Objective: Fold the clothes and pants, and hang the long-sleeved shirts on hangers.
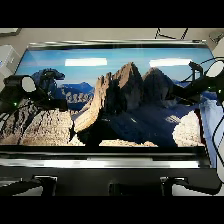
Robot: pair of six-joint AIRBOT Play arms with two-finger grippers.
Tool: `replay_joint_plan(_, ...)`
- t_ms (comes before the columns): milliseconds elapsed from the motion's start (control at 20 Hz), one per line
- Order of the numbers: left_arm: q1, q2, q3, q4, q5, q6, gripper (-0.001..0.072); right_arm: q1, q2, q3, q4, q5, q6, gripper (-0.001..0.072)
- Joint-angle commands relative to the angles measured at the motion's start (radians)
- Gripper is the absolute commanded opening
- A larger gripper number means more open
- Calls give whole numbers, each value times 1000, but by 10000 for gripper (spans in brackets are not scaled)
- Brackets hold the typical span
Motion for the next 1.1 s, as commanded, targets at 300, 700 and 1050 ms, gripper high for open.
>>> replay_joint_plan(300,0,0,0,0,0,0,709,1,-1,0,0,0,1,699)
replay_joint_plan(700,-1,-32,0,-1,165,-3,709,1,-1,0,8,-150,5,691)
replay_joint_plan(1050,21,-152,8,8,645,-137,709,1,-1,0,-27,-399,-37,690)
